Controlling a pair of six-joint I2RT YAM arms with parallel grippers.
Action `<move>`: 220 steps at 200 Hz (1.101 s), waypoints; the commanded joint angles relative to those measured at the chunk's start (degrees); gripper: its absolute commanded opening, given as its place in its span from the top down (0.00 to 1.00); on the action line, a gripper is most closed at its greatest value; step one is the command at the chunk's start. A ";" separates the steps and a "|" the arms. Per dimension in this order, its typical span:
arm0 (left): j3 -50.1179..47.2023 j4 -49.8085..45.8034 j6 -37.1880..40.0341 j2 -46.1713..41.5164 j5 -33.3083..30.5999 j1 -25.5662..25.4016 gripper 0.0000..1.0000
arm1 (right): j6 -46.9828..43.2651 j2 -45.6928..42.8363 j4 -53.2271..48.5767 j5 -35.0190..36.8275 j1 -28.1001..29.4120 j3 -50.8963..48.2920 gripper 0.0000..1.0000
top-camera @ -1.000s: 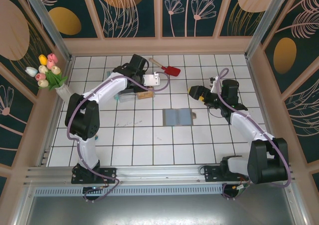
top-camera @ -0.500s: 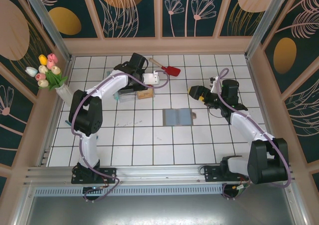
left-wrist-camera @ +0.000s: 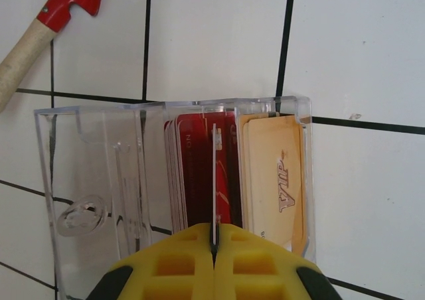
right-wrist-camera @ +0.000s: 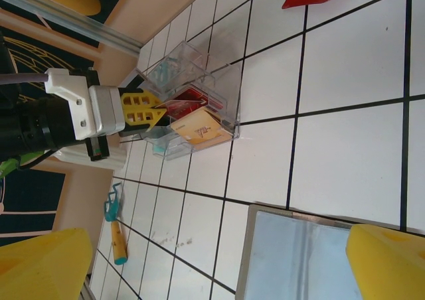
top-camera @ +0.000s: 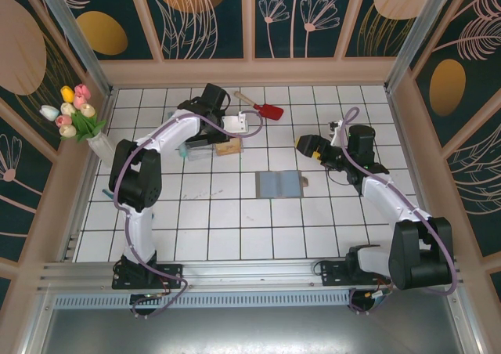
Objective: Take the credit cards out of the card holder
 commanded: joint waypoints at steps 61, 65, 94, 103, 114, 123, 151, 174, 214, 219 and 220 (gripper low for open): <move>3.59 -1.53 0.48 2.47 3.53 1.04 0.97 | 2.42 -3.31 0.40 -1.50 0.36 1.92 0.01; 3.63 -1.53 0.46 2.47 3.69 1.14 0.96 | 2.41 -3.36 0.29 -1.54 0.30 1.94 0.01; 4.23 -1.53 -0.25 2.56 5.76 2.20 0.94 | 2.24 -3.30 -0.36 -1.77 0.28 2.02 0.01; 4.42 -1.67 -0.40 2.51 6.39 2.39 0.92 | 2.07 -3.38 -0.81 -1.47 0.27 2.19 0.01; 4.27 -1.83 -0.26 2.55 6.48 2.47 0.91 | 1.93 -3.62 -1.02 -1.13 0.25 2.35 0.01; 4.08 -2.01 -0.18 2.69 6.22 2.47 0.91 | 1.97 -3.87 -1.13 -0.90 0.25 2.39 0.01; 3.46 -1.90 -0.08 3.31 5.34 2.56 0.89 | 2.15 -4.00 -1.24 -0.46 0.27 2.30 0.01; 3.14 -0.80 -1.22 3.87 4.88 2.56 0.85 | 2.49 -4.07 -1.22 -0.36 0.26 2.24 0.01; 1.72 2.15 -2.50 3.50 6.14 2.56 0.83 | 2.59 -4.50 -1.57 -0.19 0.25 2.15 0.01; 1.71 2.19 -2.58 3.40 6.27 2.56 0.83 | 2.59 -4.57 -1.52 -0.18 0.21 2.15 0.01; 1.70 2.17 -2.59 3.42 6.28 2.56 0.83 | 2.59 -4.54 -1.60 -0.18 0.21 2.15 0.01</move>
